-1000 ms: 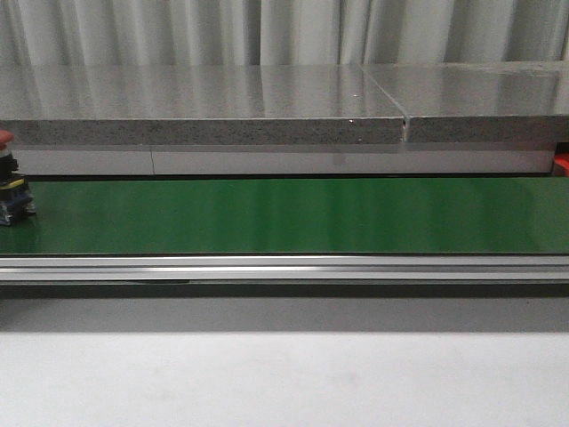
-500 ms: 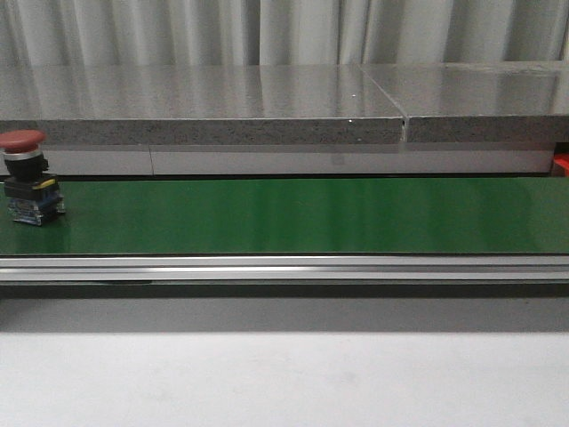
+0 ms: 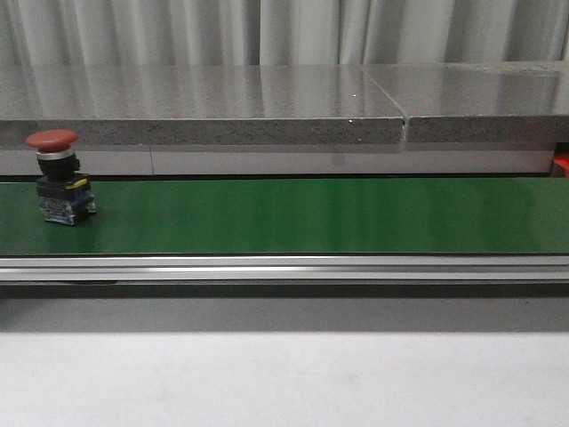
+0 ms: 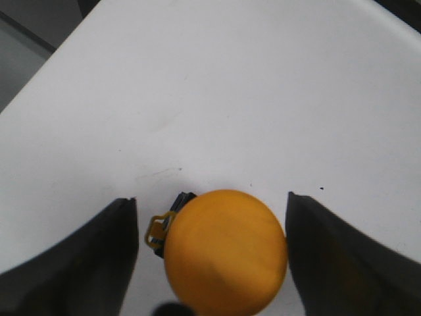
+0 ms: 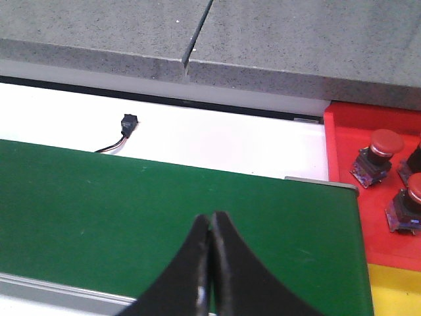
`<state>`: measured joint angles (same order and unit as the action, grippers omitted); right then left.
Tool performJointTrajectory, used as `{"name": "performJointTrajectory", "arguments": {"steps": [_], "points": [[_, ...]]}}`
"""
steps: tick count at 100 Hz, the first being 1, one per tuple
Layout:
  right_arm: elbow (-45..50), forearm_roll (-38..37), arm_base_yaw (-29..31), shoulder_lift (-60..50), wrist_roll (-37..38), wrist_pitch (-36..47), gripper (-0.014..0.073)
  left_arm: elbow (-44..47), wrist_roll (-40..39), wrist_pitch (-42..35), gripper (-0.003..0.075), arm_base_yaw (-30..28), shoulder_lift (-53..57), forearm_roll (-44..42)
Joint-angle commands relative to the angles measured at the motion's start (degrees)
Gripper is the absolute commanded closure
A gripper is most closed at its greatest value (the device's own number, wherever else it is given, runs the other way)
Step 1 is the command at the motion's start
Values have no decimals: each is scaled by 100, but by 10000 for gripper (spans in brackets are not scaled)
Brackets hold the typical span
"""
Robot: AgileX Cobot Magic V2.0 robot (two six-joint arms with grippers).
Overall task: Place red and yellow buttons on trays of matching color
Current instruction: 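Grasp the yellow push button with the left gripper, set it on belt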
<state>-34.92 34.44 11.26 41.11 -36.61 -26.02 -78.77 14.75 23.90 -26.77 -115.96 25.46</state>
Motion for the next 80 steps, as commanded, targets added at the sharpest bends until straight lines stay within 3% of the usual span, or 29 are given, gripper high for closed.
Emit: {"name": "performJointTrajectory", "arguments": {"steps": [1,18,32,59,80], "points": [[-181,89,0,-33,-40,352,713,-197,4,-187,383,-16,309,52],[-181,89,0,-33,-40,352,713,-197,4,-110,593,-16,375,52],[-181,89,0,-33,-40,352,713,-197,4,23,690,-16,699,62],[-181,89,0,-33,-40,352,713,-146,4,990,711,41,1828,220],[-181,89,0,-33,-40,352,713,231,44,1040,711,414,2704,188]]}}
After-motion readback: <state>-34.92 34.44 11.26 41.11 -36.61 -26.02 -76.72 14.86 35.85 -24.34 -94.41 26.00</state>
